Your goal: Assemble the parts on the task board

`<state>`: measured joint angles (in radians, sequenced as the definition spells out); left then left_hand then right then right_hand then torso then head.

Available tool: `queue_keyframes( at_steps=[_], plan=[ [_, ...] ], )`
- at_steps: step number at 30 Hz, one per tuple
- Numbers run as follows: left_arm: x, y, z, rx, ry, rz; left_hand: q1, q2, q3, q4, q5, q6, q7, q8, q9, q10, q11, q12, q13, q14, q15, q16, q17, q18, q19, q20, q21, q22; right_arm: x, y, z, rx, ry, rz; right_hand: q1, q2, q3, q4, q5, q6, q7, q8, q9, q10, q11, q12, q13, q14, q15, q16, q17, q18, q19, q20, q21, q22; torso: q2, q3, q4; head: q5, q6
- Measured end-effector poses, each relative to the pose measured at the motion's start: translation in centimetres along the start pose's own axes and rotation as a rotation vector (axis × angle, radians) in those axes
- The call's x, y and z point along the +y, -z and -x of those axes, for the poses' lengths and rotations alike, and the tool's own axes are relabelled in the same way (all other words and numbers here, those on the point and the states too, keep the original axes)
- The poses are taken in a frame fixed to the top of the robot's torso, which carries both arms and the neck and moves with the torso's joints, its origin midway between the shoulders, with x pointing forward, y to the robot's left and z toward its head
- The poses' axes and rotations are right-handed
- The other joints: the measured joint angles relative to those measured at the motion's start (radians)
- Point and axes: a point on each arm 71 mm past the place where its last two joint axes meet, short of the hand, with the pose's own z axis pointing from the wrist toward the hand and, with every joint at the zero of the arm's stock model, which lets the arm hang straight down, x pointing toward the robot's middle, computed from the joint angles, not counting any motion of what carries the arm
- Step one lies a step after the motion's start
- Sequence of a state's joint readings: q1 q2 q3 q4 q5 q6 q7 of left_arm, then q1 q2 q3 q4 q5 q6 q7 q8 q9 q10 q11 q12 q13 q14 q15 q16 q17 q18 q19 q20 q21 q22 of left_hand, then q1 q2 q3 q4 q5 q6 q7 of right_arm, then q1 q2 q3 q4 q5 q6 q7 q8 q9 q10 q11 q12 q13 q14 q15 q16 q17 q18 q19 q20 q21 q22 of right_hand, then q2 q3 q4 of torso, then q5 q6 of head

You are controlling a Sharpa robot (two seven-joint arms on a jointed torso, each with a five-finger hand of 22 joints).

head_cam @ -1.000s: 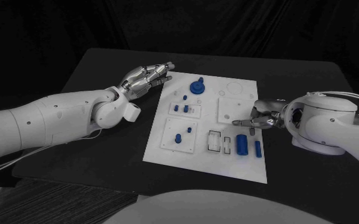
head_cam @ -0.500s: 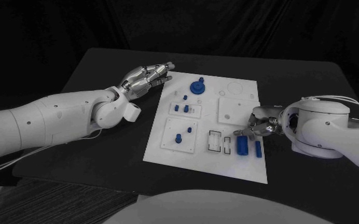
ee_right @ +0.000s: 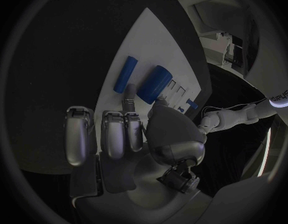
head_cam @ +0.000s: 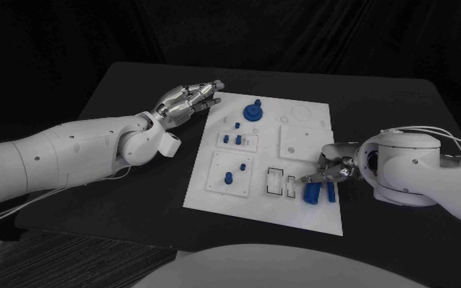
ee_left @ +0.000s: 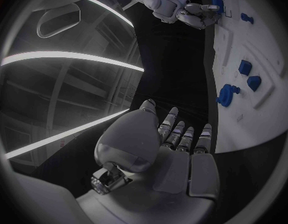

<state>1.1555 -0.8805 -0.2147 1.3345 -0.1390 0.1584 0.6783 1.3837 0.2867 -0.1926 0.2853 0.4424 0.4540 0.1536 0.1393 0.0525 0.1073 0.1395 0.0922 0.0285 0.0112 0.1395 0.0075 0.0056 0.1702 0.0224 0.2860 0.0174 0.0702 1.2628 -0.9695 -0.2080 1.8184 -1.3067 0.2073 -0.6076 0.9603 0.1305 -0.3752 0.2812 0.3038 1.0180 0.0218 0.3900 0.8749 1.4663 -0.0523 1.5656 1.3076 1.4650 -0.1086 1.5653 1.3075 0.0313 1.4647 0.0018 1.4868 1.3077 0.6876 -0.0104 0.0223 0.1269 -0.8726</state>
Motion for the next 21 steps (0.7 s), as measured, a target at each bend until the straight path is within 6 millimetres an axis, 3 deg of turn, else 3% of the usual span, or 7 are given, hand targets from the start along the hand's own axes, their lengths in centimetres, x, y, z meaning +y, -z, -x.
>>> queue_keyframes(
  at_steps=[3,9,11,17,21],
  plan=[
    [0.04,0.01,0.0,0.0,0.0,0.001,0.0,0.0,0.0,0.0,0.0,0.0,0.0,0.0,0.0,0.0,0.0,0.0,0.0,0.0,0.0,0.0,0.0,0.0,0.0,0.0,0.0,0.0,0.14,-0.08,-0.13,0.005,0.002,0.002,0.038,-0.003,-0.003,-0.011,0.063,-0.009,-0.002,0.006,0.026,0.0,0.0,0.0,0.0,0.0,0.0,0.0,0.0,0.0,0.0,0.0,0.0,0.0,0.0,0.0,-0.0002,-0.001,0.0],
    [0.11,0.0,0.0,0.001,0.001,0.002,0.004,-0.004,0.0,0.0,0.0,0.0,0.0,0.0,0.0,0.0,0.0,0.0,0.0,0.0,0.0,0.0,0.0,0.0,0.0,0.0,0.0,0.001,0.34,-0.13,-0.12,-0.002,-0.004,0.007,0.119,-0.014,0.019,-0.051,0.276,-0.035,0.0,0.013,0.071,0.0,0.0,0.0,0.0,0.0,0.0,0.0,0.0,0.0,0.0,0.0,-0.017,0.0,0.0,0.0001,-0.0005,-0.002,0.0],
    [0.14,0.01,0.01,0.001,0.002,0.002,0.004,-0.004,0.003,-0.003,0.004,0.0,0.0,0.0,0.0,0.0,0.0,0.0,0.0,0.0,0.0,0.0,0.0,0.0,0.0,0.0,0.0,0.002,0.41,-0.13,-0.05,-0.008,-0.008,0.008,0.144,-0.018,0.031,-0.064,0.319,-0.049,-0.001,0.014,0.075,0.0,0.0,0.0,0.0,0.0,0.0,0.0,0.0,0.0,0.0,0.0,-0.019,0.0,0.0,0.0001,-0.0004,-0.002,0.0],
    [0.24,0.03,0.0,0.002,0.004,0.004,0.012,-0.004,0.003,-0.003,0.004,0.0,0.0,0.0,0.0,0.0,0.0,0.0,0.0,0.0,0.0,0.0,0.0,0.0,0.0,0.0,0.0,0.002,0.56,-0.11,0.09,-0.027,-0.034,0.015,0.206,-0.028,0.044,-0.076,0.397,-0.066,0.001,0.0,0.08,-0.002,0.002,0.0,0.0,0.0,0.0,-0.005,0.0,0.0,0.0,0.0,-0.023,0.0,0.0,0.0001,-0.0001,-0.002,0.0],
    [0.3,0.03,-0.02,0.004,0.006,0.005,0.012,-0.004,0.008,-0.003,0.009,0.0,0.0,0.0,0.0,0.0,0.0,0.0,0.0,0.0,0.0,0.0,0.0,0.0,0.004,0.004,0.0,0.003,0.5,-0.18,0.02,-0.026,-0.082,0.018,0.206,-0.028,0.066,-0.054,0.425,-0.066,-0.002,0.01,0.083,-0.002,0.001,0.0,0.0,0.0,0.001,-0.007,0.0,0.0,0.0,0.0,-0.023,0.0,0.0,0.0001,0.0002,-0.001,0.0]
  ],
)
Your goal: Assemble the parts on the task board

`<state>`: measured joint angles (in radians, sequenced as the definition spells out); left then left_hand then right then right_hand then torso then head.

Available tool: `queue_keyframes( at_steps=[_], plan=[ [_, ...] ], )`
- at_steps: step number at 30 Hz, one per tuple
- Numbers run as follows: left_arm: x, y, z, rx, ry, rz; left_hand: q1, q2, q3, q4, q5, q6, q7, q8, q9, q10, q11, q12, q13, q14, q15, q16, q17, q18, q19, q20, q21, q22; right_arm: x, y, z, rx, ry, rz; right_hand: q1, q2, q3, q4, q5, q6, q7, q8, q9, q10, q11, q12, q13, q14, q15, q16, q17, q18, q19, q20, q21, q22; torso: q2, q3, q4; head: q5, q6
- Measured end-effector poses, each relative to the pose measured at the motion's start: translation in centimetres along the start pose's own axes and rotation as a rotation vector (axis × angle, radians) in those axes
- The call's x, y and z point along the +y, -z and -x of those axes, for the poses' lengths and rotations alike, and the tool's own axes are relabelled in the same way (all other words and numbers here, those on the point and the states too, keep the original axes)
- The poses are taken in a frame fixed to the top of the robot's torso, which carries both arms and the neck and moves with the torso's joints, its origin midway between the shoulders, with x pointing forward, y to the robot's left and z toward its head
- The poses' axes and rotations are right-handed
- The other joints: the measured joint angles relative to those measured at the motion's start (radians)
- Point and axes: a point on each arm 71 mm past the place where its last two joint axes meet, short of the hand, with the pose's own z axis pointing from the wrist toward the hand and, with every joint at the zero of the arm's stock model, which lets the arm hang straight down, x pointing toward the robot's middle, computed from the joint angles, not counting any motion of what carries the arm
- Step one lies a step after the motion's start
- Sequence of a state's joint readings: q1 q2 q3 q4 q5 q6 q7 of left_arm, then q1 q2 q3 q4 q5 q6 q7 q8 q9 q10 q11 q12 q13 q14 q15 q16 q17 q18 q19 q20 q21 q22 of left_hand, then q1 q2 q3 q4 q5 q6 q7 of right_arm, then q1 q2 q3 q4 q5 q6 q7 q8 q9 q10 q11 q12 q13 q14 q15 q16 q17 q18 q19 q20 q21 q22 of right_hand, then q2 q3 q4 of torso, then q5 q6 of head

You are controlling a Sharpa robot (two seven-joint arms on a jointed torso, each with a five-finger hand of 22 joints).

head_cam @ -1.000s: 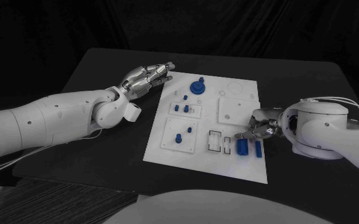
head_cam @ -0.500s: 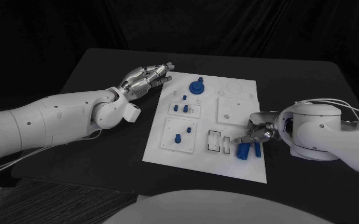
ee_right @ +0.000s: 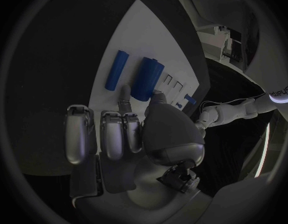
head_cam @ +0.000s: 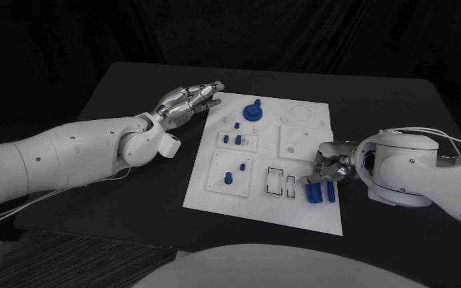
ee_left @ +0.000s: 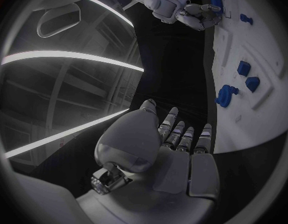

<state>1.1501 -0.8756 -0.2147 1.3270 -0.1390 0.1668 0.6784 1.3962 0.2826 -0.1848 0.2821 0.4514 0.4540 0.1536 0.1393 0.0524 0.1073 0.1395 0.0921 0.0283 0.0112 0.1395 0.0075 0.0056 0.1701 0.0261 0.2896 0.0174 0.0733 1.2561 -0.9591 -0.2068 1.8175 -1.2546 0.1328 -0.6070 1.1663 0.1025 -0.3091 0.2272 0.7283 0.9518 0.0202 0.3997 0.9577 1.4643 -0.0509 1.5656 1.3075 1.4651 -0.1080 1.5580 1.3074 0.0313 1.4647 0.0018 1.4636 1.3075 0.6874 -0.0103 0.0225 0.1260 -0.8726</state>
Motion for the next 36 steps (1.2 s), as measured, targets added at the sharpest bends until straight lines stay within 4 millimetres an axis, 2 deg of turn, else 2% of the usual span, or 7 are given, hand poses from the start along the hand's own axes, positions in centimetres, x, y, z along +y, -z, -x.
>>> queue_keyframes(
  at_steps=[3,10,14,25,28,36],
  plan=[
    [0.0,0.0,0.0,0.001,0.001,0.0,0.01,0.0,0.003,-0.002,0.0,0.0,0.0,0.0,0.0,0.0,0.0,0.0,0.0,0.0,0.0,0.0,0.0,0.0,0.0,0.0,0.0,0.001,0.0,-0.1,-0.1,0.006,-0.035,0.004,0.0,0.0,0.011,0.011,0.015,0.004,0.004,0.014,0.009,0.001,-0.011,0.0,0.0,0.001,-0.006,-0.017,0.0,0.0,0.0,0.0,-0.011,0.0,0.0,0.0,0.0002,0.001,0.0],
    [0.1,0.0,0.0,0.003,0.004,0.002,0.01,0.0,0.006,-0.005,0.006,0.0,0.0,0.0,0.0,0.0,0.0,0.0,0.0,0.0,0.0,0.0,0.0,0.0,0.0,0.0,0.0,0.001,0.2,-0.1,-0.2,0.014,-0.122,0.02,0.013,-0.013,0.036,0.035,0.051,0.006,0.005,0.043,0.009,0.001,-0.02,0.0,0.0,0.002,-0.014,-0.028,0.0,0.0,0.0,-0.007,-0.021,0.0,0.0,0.0001,0.0003,0.002,0.0],
    [0.1,0.0,0.0,0.005,0.005,0.002,0.018,0.0,0.006,-0.005,0.006,0.0,0.0,0.0,0.0,0.0,0.0,0.004,0.0,0.0,0.0,0.0,0.0,0.0,0.0,0.0,0.0,0.001,0.3,0.0,-0.2,0.021,-0.177,0.028,0.018,-0.018,0.046,0.045,0.054,0.006,0.005,0.052,0.009,0.002,-0.02,0.0,0.0,0.0,-0.015,-0.033,0.0,0.0,0.002,-0.01,-0.023,0.0,0.0,0.0001,0.0002,0.003,0.0],
    [0.2,0.0,0.0,0.006,0.006,0.003,0.018,0.0,0.006,-0.005,0.006,0.0,0.0,0.0,0.0,0.0,0.0,0.004,0.0,0.0,0.0,0.0,0.0,0.0,0.0,0.0,0.0,0.001,0.9,0.5,1.0,0.004,-0.29,0.051,0.025,-0.025,0.061,0.06,0.069,0.0,0.0,0.058,0.009,0.002,-0.02,0.0,0.0,0.0,-0.015,-0.039,0.0,0.0,0.004,-0.011,-0.035,0.0,0.0,0.0001,0.0002,0.002,0.0],
    [0.2,0.0,0.0,0.007,0.007,0.003,0.018,0.0,0.006,-0.005,0.006,0.0,0.0,0.0,0.0,0.0,0.0,0.004,0.0,0.0,0.0,0.0,0.0,0.0,0.0,0.0,0.0,0.001,1.3,0.6,1.4,-0.006,-0.303,0.06,0.032,-0.032,0.061,0.06,0.07,-0.002,-0.002,0.058,0.009,0.002,-0.02,0.0,0.0,0.0,-0.015,-0.039,0.0,0.0,0.004,-0.011,-0.039,0.0,-0.001,0.0,0.0003,0.002,0.0],
    [0.3,-0.2,-0.1,0.011,0.009,0.003,0.018,0.0,0.009,-0.008,0.005,-0.004,0.004,0.0,0.0,0.0,0.0,0.004,0.0,0.004,0.004,0.0,0.0,0.0,0.0,0.0,0.0,-0.001,2.6,0.3,1.9,-0.011,-0.314,0.088,0.033,-0.033,0.066,0.066,0.07,-0.003,-0.004,0.058,0.009,0.002,-0.02,0.0,0.0,0.0,-0.015,-0.043,0.0,0.0,0.002,-0.013,-0.043,0.0,-0.001,-0.0004,0.0004,0.002,0.0]
  ],
)
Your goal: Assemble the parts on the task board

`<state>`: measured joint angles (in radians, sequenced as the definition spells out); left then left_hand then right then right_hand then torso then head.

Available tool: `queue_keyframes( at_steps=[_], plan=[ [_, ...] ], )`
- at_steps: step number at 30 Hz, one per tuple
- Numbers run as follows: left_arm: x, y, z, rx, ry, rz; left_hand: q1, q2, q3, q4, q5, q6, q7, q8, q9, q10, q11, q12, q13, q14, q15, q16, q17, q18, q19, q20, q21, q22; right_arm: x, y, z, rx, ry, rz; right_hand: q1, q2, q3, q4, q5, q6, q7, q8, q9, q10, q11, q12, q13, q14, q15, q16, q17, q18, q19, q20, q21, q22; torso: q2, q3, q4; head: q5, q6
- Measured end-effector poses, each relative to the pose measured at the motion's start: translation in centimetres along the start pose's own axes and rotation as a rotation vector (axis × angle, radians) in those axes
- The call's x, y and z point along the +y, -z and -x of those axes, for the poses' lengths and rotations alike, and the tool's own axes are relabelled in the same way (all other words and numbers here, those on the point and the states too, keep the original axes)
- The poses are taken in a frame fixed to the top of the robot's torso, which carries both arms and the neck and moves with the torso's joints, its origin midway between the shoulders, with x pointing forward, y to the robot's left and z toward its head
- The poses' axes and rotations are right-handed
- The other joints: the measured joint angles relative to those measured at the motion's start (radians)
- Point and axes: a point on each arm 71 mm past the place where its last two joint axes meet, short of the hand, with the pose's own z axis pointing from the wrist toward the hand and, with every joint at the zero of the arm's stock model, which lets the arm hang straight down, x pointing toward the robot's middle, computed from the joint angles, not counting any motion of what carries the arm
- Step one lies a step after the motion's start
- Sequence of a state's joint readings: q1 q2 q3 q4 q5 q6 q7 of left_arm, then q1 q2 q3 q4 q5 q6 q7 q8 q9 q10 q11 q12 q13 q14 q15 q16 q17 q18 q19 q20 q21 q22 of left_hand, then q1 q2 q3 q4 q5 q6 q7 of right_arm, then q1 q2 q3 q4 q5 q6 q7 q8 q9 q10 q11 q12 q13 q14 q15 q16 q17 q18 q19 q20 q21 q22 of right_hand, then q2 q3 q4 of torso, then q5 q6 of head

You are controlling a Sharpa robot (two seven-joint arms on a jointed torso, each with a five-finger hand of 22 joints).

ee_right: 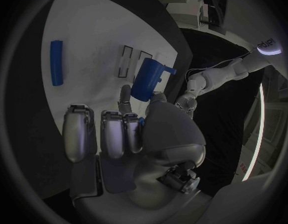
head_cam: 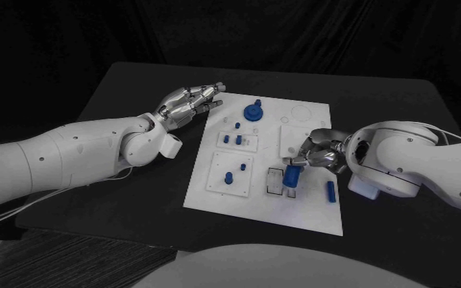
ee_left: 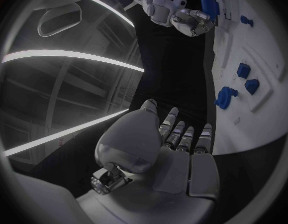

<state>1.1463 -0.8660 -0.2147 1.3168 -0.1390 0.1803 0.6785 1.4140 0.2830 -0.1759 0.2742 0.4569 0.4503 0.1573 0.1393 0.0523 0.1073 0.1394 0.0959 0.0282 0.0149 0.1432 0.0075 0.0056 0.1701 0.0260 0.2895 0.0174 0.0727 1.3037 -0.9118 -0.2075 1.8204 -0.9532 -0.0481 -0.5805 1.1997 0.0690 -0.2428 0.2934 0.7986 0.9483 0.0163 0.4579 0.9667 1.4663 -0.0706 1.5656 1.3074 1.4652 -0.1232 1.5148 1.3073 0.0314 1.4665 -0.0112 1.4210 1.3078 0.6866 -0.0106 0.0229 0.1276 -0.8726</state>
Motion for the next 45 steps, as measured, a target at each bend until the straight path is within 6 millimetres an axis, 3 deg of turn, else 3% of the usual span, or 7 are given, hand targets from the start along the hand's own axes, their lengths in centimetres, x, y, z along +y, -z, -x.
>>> queue_keyframes(
  at_steps=[10,30,31,32,34,39,45],
  plan=[
    [0.1,-0.1,-0.1,0.003,0.002,0.0,0.0,0.0,0.0,0.0,0.0,0.0,0.0,0.0,0.0,0.0,0.0,0.0,0.0,0.0,0.0,0.0,0.001,0.0,0.0,0.0,0.0,-0.005,1.4,-1.2,-0.2,0.015,0.011,0.016,0.011,-0.011,0.019,0.019,-0.033,-0.002,-0.002,-0.001,0.0,0.0,0.0,0.0,0.0,0.0,0.0,0.0,0.0,0.0,-0.002,-0.002,-0.008,0.0,0.001,0.0001,0.0001,0.0,0.0],
    [0.2,-0.1,-0.3,0.008,0.007,0.002,0.0,0.0,0.003,0.003,0.0,0.0,0.0,0.0,0.0,0.0,0.0,0.0,0.0,0.0,0.0,0.0,0.001,0.0,0.0,0.0,0.0,-0.005,1.9,-2.3,-1.5,0.065,0.052,0.014,0.004,-0.032,0.048,0.048,-0.118,-0.004,-0.004,0.001,0.001,0.0,0.001,0.0,0.0,0.0,0.0,-0.004,0.001,0.0,-0.002,-0.001,-0.01,0.0,0.002,0.0004,0.0,0.008,0.0],
    [0.2,-0.1,-0.3,0.008,0.007,0.002,0.0,0.0,0.003,0.003,0.0,0.0,0.0,0.0,0.0,0.0,0.0,0.0,0.0,0.0,0.0,0.0,0.001,0.0,0.0,0.0,0.0,-0.005,1.9,-2.3,-1.5,0.066,0.054,0.013,0.004,-0.032,0.048,0.048,-0.124,-0.004,-0.004,0.001,0.009,0.0,0.001,0.0,0.0,0.0,0.0,-0.004,0.001,0.0,-0.002,-0.001,-0.01,0.0,0.002,0.0004,0.0,0.008,0.0],
    [0.3,-0.1,-0.3,0.009,0.008,0.002,0.0,0.0,0.003,0.003,0.0,0.0,0.0,0.0,0.0,0.0,0.0,0.0,0.0,0.0,0.0,0.0,0.001,0.0,0.0,0.0,0.0,-0.005,1.9,-2.3,-1.5,0.067,0.056,0.013,0.002,-0.034,0.049,0.049,-0.128,-0.005,-0.005,0.001,0.046,0.0,0.001,0.0,0.0,0.0,0.0,-0.004,0.001,0.0,-0.002,-0.002,-0.01,0.0,0.002,0.0004,0.0,0.008,0.0],
    [0.3,-0.1,-0.3,0.009,0.008,0.002,0.0,0.0,0.003,0.003,0.0,0.0,0.0,0.0,0.0,0.0,0.0,0.0,0.0,0.0,0.0,0.0,0.001,0.0,0.0,0.0,0.0,-0.005,1.9,-2.4,-1.5,0.071,0.059,0.011,0.002,-0.034,0.053,0.052,-0.139,-0.006,-0.006,0.002,0.052,0.0,0.001,0.0,0.0,0.0,0.0,-0.004,0.001,0.0,-0.002,-0.001,-0.01,0.0,0.002,0.0004,0.0,0.008,0.0],
    [0.3,-0.1,-0.3,0.01,0.009,0.003,0.0,0.0,0.003,0.003,0.0,0.0,0.0,0.0,0.0,0.0,0.0,0.0,0.0,0.0,0.0,0.0,0.001,0.0,0.0,0.0,0.0,-0.005,1.8,-2.4,-1.6,0.078,0.066,0.007,-0.019,-0.054,0.078,0.051,-0.255,-0.007,-0.007,0.008,0.081,0.0,0.001,0.0,0.0,0.0,0.0,-0.004,0.001,0.0,-0.002,-0.001,-0.014,0.0,0.001,0.0004,0.0,0.009,0.0],
    [0.3,-0.1,-0.3,0.011,0.01,0.003,0.0,0.0,0.003,0.003,0.0,0.0,0.0,0.0,0.0,0.0,0.0,0.0,0.0,0.0,0.0,0.0,0.001,0.0,0.0,0.0,0.0,-0.005,1.9,-2.5,-1.7,0.086,0.074,0.004,-0.048,-0.048,0.11,0.023,-0.336,-0.007,-0.007,0.011,0.084,0.0,0.001,0.0,0.001,0.0,0.0,-0.004,0.001,0.0,-0.002,-0.001,-0.017,0.0,0.001,0.0004,-0.0008,0.009,0.0]
  ],
)
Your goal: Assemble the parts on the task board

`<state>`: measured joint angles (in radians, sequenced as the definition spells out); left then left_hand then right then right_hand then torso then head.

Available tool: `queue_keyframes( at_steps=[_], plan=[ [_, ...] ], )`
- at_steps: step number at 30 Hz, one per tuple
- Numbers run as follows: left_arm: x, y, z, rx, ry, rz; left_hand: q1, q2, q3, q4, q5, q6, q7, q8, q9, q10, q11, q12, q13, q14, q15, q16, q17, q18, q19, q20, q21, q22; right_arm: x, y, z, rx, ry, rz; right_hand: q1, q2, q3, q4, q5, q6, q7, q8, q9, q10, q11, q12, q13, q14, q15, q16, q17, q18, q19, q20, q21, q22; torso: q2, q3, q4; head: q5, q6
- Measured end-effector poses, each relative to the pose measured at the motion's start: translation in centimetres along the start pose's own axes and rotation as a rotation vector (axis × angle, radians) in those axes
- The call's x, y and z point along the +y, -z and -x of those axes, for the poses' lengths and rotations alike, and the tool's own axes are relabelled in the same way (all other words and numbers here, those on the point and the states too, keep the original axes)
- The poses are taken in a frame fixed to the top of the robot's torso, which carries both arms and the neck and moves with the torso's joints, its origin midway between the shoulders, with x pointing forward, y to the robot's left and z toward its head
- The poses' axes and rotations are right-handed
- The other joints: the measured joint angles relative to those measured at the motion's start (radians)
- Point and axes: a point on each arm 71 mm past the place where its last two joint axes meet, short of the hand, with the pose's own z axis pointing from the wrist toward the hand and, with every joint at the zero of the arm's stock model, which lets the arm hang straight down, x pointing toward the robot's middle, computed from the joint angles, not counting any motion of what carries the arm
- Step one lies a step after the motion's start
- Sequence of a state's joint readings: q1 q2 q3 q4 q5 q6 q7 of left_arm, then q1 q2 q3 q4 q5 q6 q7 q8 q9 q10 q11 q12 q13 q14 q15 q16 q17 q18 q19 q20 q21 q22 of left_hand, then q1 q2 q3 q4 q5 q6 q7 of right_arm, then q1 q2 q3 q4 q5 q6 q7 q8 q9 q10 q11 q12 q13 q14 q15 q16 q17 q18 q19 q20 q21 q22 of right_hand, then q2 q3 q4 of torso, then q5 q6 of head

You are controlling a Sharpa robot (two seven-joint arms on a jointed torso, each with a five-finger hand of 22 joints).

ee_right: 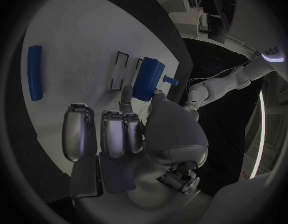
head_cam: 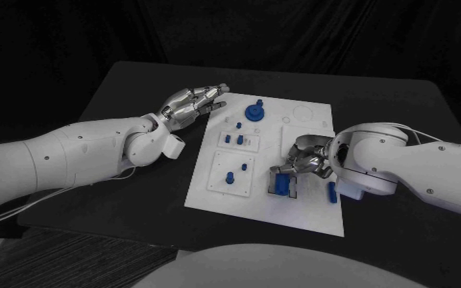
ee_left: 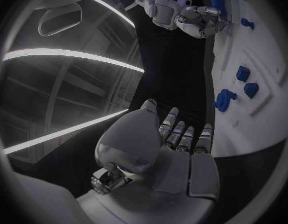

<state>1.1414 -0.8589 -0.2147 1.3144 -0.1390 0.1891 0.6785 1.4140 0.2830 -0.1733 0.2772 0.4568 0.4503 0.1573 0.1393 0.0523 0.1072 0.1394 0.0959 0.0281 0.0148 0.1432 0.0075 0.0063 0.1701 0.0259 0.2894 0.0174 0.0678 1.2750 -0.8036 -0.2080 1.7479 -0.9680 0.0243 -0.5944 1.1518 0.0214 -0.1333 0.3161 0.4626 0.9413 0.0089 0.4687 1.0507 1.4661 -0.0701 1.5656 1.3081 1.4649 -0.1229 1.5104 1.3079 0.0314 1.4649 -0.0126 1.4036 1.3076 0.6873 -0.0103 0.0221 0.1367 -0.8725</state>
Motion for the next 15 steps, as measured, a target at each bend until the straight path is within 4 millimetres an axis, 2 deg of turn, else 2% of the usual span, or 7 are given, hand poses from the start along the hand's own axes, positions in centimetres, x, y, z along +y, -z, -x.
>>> queue_keyframes(
  at_steps=[1,3,8,14,15],
  plan=[
    [0.0,0.0,0.0,0.0,0.0,0.0,0.0,0.0,0.0,0.0,0.0,0.0,0.0,0.0,0.0,0.0,0.0,0.0,0.0,0.0,0.0,0.0,0.0,0.0,0.0,0.0,0.0,0.0,0.01,-0.01,-0.01,0.001,0.001,-0.001,-0.006,-0.003,0.0,0.0,-0.016,0.0,0.0,0.0,0.0,0.0,0.0,0.0,0.0,0.0,0.0,0.0,0.0,0.0,0.0,0.0,0.0,0.0,0.0,-0.0001,-0.0001,0.0,0.0],
    [0.0,0.0,0.0,0.0,0.0,0.0,0.0,0.0,0.0,0.0,0.0,0.0,0.0,0.0,0.0,0.0,0.0,0.0,0.0,0.0,0.0,0.0,0.0,0.0,0.0,0.0,0.0,0.0,0.04,-0.05,-0.03,0.004,0.003,-0.002,-0.021,-0.003,0.028,-0.028,-0.057,0.0,0.0,0.0,0.001,0.0,0.005,0.0,0.0,0.0,0.0,0.0,0.0,0.0,0.0,0.0,0.0,0.0,0.0,-0.0002,-0.0002,0.0,0.0],
    [0.01,0.01,-0.01,0.001,0.001,0.0,0.0,0.0,0.0,0.0,0.0,0.0,0.0,0.0,0.0,0.0,0.0,0.0,0.0,0.004,0.004,0.0,0.0,0.0,0.0,0.0,0.0,-0.001,0.05,-0.1,-0.09,0.008,0.007,-0.005,-0.05,0.007,0.032,-0.032,-0.127,0.0,0.0,0.009,0.009,0.0,0.007,0.0,0.0,0.0,0.0,0.0,0.0,0.0,0.004,0.004,-0.004,0.0,0.0,-0.0003,-0.0002,0.001,0.0],
    [0.02,0.01,-0.01,0.002,0.002,0.0,0.0,0.0,0.0,0.0,0.0,0.0,0.0,0.0,0.0,0.0,0.0,0.0,0.0,0.004,0.004,0.0,0.0,0.0,0.0,0.0,0.0,-0.001,-0.05,-0.14,-0.08,0.01,0.008,-0.01,-0.068,0.02,0.026,-0.026,-0.147,0.0,0.0,0.009,0.009,0.0,0.007,0.0,0.0,0.0,0.0,0.0,0.0,0.0,0.004,0.004,-0.004,0.0,0.0,-0.0002,0.0001,0.001,0.0],
    [0.02,0.01,-0.01,0.002,0.002,0.0,0.0,0.0,0.0,0.0,0.0,0.0,0.0,0.0,0.0,0.0,0.0,0.0,0.0,0.004,0.004,0.0,0.0,0.0,0.0,0.0,0.0,-0.001,-0.06,-0.15,-0.08,0.01,0.008,-0.01,-0.087,0.024,0.021,-0.028,-0.158,0.0,0.0,0.009,0.011,0.0,0.007,0.0,0.0,0.0,0.0,0.0,0.0,0.0,0.004,0.004,-0.004,0.0,0.0,-0.0002,0.0001,0.002,0.0]
  ],
)
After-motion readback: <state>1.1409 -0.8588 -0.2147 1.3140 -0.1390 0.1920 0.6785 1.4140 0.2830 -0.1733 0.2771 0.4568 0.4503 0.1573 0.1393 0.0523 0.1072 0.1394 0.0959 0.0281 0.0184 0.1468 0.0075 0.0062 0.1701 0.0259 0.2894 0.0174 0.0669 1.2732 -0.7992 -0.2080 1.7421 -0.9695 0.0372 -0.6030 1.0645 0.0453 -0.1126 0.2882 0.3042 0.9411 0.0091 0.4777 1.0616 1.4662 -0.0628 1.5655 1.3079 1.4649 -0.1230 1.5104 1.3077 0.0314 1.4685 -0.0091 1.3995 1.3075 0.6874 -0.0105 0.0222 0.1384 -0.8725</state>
